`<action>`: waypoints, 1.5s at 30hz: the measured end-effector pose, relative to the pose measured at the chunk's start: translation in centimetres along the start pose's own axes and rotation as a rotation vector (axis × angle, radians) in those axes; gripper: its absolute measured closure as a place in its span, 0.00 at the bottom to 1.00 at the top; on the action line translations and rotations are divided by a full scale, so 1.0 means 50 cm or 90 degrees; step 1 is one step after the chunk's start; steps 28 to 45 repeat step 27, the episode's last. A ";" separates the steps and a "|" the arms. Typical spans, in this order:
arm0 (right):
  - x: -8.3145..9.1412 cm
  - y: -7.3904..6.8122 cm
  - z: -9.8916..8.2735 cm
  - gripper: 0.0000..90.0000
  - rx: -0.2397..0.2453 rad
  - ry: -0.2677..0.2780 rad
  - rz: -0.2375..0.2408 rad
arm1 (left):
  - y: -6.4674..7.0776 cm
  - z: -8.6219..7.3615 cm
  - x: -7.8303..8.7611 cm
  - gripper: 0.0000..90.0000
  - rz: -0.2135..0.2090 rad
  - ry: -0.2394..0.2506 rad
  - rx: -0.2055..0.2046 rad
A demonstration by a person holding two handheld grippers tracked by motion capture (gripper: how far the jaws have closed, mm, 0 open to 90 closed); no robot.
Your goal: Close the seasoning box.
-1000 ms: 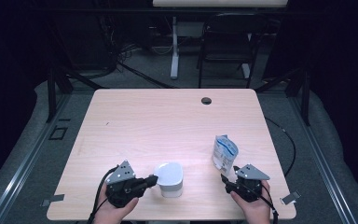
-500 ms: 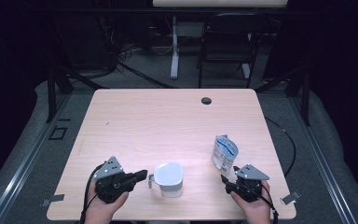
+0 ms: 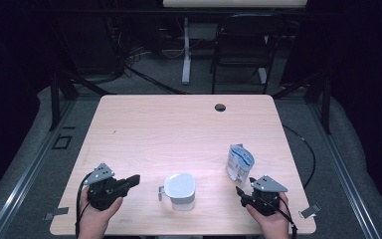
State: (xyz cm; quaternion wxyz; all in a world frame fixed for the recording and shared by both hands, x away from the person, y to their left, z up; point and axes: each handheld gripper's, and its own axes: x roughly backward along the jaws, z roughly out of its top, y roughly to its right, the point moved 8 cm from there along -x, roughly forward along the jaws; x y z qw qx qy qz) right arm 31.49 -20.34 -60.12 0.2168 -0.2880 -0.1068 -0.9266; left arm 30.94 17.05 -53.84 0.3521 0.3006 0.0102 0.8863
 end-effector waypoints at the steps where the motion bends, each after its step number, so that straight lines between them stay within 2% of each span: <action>1: 0.000 0.000 0.000 0.46 0.002 -0.002 0.001 | -0.007 -0.004 -0.001 0.99 0.006 -0.003 0.001; 4: 0.000 0.000 -0.002 0.46 0.004 -0.005 0.000 | -0.024 -0.014 -0.005 0.98 0.008 -0.002 0.029; 8: -0.002 0.001 -0.004 0.46 0.006 -0.009 -0.003 | -0.050 -0.029 -0.008 0.96 0.025 -0.009 0.047; 12: -0.002 0.003 -0.007 0.45 0.008 -0.014 -0.003 | -0.075 -0.046 -0.012 0.96 0.046 -0.020 0.056; 16: -0.003 0.003 -0.011 0.45 0.006 -0.019 -0.005 | -0.105 -0.070 -0.018 0.96 0.080 -0.041 0.062; 19: -0.004 0.001 -0.010 0.45 0.005 -0.014 -0.006 | -0.124 -0.086 -0.020 0.96 0.089 -0.054 0.077; 20: -0.005 0.001 -0.010 0.45 0.006 -0.013 -0.009 | -0.130 -0.089 -0.021 0.96 0.095 -0.049 0.084; 24: -0.004 0.002 -0.011 0.45 0.015 -0.010 -0.009 | -0.150 -0.098 -0.017 0.87 0.117 -0.044 0.112; 25: -0.003 0.003 -0.011 0.45 0.016 -0.009 -0.010 | -0.153 -0.098 -0.017 0.85 0.119 -0.039 0.117; 26: -0.003 0.003 -0.011 0.45 0.017 -0.008 -0.012 | -0.156 -0.098 -0.013 0.82 0.119 -0.046 0.116; 27: -0.002 0.004 -0.012 0.45 0.019 -0.009 -0.013 | -0.159 -0.097 -0.014 0.80 0.128 -0.036 0.117; 45: -0.002 0.004 -0.012 0.45 0.019 -0.009 -0.013 | -0.159 -0.097 -0.014 0.80 0.128 -0.036 0.117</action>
